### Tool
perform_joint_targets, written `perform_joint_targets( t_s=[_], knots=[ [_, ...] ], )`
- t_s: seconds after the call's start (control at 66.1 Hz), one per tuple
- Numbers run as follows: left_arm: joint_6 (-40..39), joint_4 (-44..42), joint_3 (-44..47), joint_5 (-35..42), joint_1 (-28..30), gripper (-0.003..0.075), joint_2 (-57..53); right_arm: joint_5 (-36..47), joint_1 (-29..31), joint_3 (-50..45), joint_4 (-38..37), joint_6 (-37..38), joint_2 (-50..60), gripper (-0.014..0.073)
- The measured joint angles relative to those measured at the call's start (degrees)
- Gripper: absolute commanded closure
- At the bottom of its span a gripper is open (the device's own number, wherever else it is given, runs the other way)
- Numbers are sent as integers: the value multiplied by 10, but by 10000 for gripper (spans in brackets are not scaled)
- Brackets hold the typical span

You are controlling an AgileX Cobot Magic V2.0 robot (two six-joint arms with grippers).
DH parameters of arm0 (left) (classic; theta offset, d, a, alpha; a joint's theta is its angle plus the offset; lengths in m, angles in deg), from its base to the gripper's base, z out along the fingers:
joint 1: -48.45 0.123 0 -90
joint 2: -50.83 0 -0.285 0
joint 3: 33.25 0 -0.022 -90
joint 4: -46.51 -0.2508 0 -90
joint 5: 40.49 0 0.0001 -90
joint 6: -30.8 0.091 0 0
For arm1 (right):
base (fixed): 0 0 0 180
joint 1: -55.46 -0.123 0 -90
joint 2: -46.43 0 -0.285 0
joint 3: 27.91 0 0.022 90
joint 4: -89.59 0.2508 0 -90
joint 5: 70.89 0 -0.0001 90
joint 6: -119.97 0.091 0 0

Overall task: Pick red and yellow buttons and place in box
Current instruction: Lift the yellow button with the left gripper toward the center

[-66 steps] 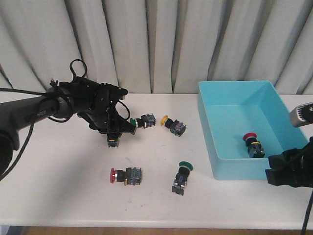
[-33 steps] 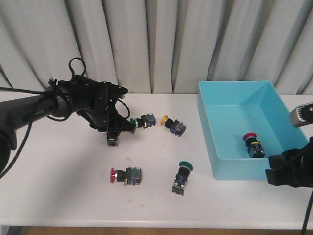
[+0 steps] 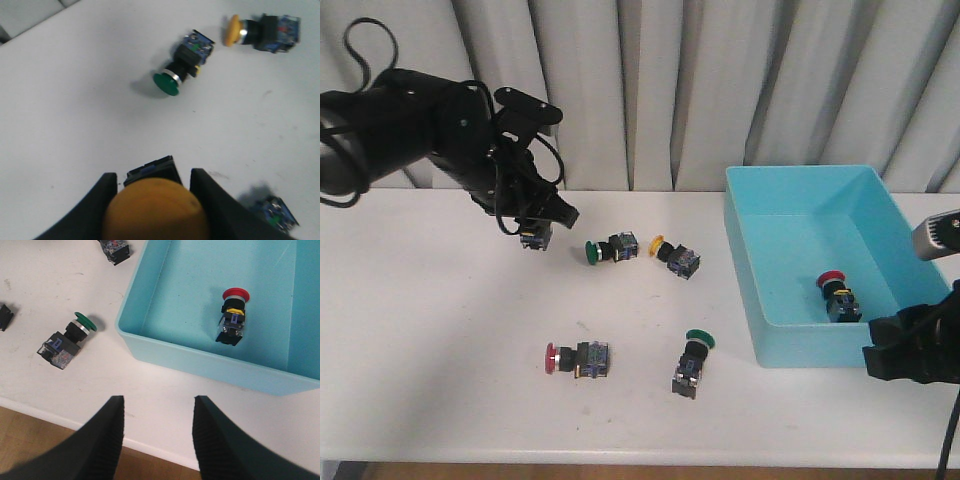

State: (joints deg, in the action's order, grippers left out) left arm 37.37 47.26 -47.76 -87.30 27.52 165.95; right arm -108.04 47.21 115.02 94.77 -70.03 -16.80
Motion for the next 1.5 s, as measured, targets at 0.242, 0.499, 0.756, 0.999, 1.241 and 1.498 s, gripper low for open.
perform_joint_targets(
  t_s=[0.242, 0.499, 0.756, 0.999, 1.241, 1.498],
  knots=[
    [211, 195, 165, 77, 0, 538, -128, -3, 0, 0, 0, 0, 0, 281],
    [579, 490, 240, 31, 0, 538, -176, -3, 0, 0, 1, 0, 0, 281],
    [842, 645, 245, -113, 0, 538, -165, -3, 0, 0, 1, 0, 0, 281],
    [867, 653, 245, -121, 0, 538, -165, -20, 0, 3, 13, -14, 0, 235],
    [869, 653, 245, -121, 0, 538, -165, -101, 0, 61, 90, -122, -44, 52],
    [869, 653, 245, -121, 0, 538, -165, -223, 0, 155, 246, -401, -160, 45]
  ],
)
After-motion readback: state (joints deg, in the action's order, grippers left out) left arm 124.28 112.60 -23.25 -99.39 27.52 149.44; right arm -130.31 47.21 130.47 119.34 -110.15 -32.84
